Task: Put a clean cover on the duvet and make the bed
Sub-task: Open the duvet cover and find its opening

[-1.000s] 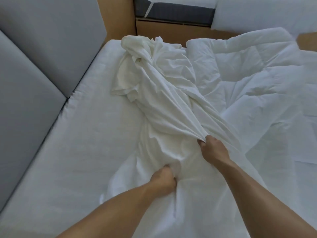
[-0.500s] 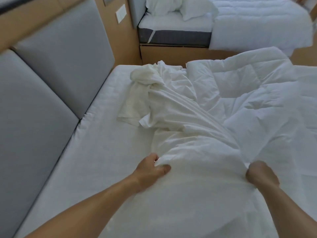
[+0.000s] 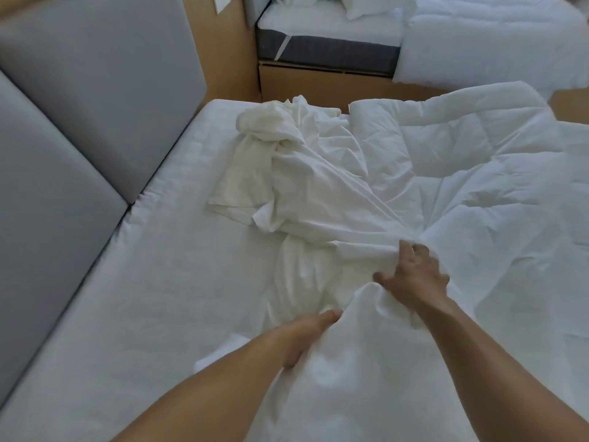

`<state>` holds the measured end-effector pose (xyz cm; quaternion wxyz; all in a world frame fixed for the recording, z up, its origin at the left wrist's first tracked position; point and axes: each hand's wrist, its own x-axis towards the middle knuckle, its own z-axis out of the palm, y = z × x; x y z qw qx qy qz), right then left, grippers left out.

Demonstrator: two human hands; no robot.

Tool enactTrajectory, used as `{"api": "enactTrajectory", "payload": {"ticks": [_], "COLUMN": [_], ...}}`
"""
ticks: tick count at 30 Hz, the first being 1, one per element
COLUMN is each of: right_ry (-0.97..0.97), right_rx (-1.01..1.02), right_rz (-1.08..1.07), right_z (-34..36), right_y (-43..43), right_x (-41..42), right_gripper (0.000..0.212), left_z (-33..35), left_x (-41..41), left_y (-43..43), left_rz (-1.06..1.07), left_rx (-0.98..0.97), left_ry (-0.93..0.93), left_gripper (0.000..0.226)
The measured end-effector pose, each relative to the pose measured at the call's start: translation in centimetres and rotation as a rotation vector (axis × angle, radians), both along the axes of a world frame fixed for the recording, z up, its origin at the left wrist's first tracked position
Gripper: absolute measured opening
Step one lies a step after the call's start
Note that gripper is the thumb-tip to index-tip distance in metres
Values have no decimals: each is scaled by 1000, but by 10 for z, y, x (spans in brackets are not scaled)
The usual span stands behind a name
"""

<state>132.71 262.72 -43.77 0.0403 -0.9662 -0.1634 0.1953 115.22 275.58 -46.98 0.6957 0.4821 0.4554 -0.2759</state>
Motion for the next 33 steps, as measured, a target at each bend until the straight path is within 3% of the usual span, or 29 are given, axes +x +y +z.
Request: {"api": "enactTrajectory", "payload": {"ticks": [3, 7, 8, 11, 13, 15, 18, 20, 24, 28, 31, 33], "right_ry": [42, 68, -1, -480, -577, -390, -34, 73, 153, -3, 65, 157], "right_rx": [75, 318, 315, 197, 307, 359, -71, -213, -269, -177, -121, -100], "right_rz": [-49, -170, -161, 5, 114, 181, 215, 196, 100, 45, 19, 71], "right_z": [-8, 11, 18, 35, 49, 59, 52, 32, 5, -4, -10, -20], "right_y": [-11, -11, -10, -3, 14, 35, 60, 63, 67, 72, 81, 91], "right_x": [5, 10, 12, 12, 3, -10, -26, -33, -48, -59, -69, -79], "right_gripper": [40, 25, 23, 17, 18, 25, 51, 38, 20, 41, 35, 42], "left_z": [-11, 8, 17, 41, 50, 43, 24, 16, -2, -20, -23, -26], "left_x": [8, 14, 12, -2, -12, -22, -34, -43, -65, -83, -88, -92], "left_y": [-14, -4, 4, 12, 2, -15, -32, -30, -14, 10, 32, 49], "left_rz": [80, 201, 205, 215, 187, 137, 136, 205, 354, 464, 514, 512], "left_rx": [178, 393, 430, 513, 527, 547, 485, 429, 337, 251, 390, 570], "left_ry": [6, -143, -187, -322, -360, -373, -355, -311, -190, -46, -9, 47], "left_gripper": [67, 39, 35, 39, 40, 40, 37, 32, 32, 35, 37, 36]}}
